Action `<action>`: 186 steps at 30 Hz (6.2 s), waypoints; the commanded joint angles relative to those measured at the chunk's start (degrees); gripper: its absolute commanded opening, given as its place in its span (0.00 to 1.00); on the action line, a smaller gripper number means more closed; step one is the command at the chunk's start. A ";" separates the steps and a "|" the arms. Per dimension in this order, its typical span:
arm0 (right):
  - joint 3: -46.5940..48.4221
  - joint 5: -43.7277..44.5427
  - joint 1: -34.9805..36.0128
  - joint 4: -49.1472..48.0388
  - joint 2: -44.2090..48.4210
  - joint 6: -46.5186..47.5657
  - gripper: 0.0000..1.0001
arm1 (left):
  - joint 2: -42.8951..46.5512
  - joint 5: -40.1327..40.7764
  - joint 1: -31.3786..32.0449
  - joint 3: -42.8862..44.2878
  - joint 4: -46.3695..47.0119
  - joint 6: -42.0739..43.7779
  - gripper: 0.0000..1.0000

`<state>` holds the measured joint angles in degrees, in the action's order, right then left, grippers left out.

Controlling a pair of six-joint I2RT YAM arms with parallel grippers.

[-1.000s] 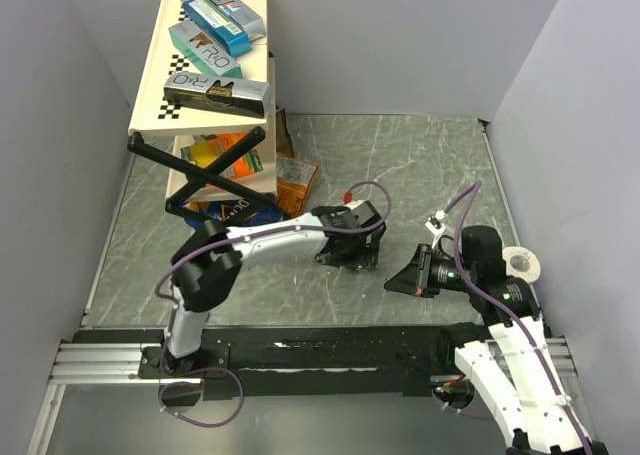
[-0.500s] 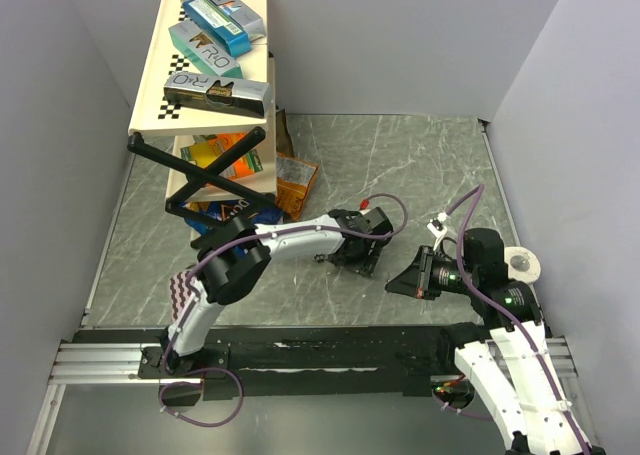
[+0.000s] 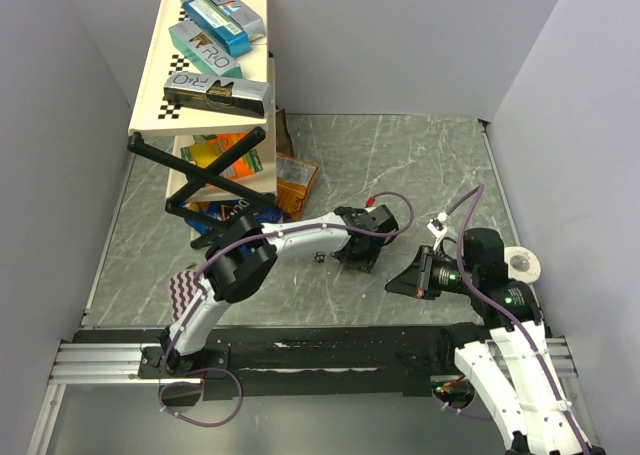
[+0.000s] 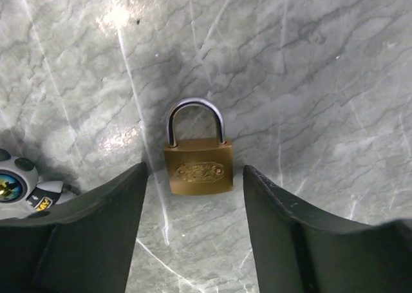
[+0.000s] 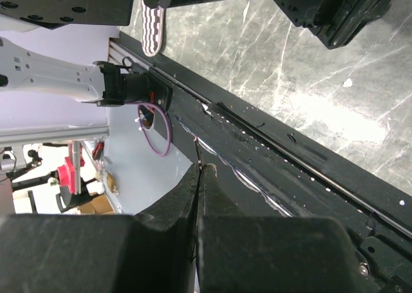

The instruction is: Unlock with the key

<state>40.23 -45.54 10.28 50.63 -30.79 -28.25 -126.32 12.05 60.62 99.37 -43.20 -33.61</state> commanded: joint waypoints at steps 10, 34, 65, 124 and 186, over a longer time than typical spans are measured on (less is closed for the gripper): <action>1.88 -1.22 -0.44 -2.37 -2.08 0.74 0.00 | -1.48 -3.70 -0.85 -2.94 -1.54 -6.20 0.28; -7.80 -5.17 2.55 -15.21 -15.18 2.59 0.00 | 28.85 -28.05 -5.16 -23.35 22.02 -38.20 0.01; -5.51 -9.04 2.99 -20.04 -23.27 1.27 0.00 | 29.29 -25.85 -3.49 -21.06 20.70 -37.06 0.01; -4.81 -8.07 1.50 -19.78 -23.18 0.65 0.00 | 33.68 -25.32 -3.58 -24.84 21.93 -36.53 0.01; -2.70 -5.60 -6.94 -39.72 -19.84 -4.88 0.00 | 34.39 -31.91 -1.03 -24.22 33.61 -32.05 0.01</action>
<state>36.62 -52.77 4.23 24.47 -50.68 -30.94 -95.57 -8.19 56.42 76.55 -14.92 -64.47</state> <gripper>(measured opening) 0.008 0.423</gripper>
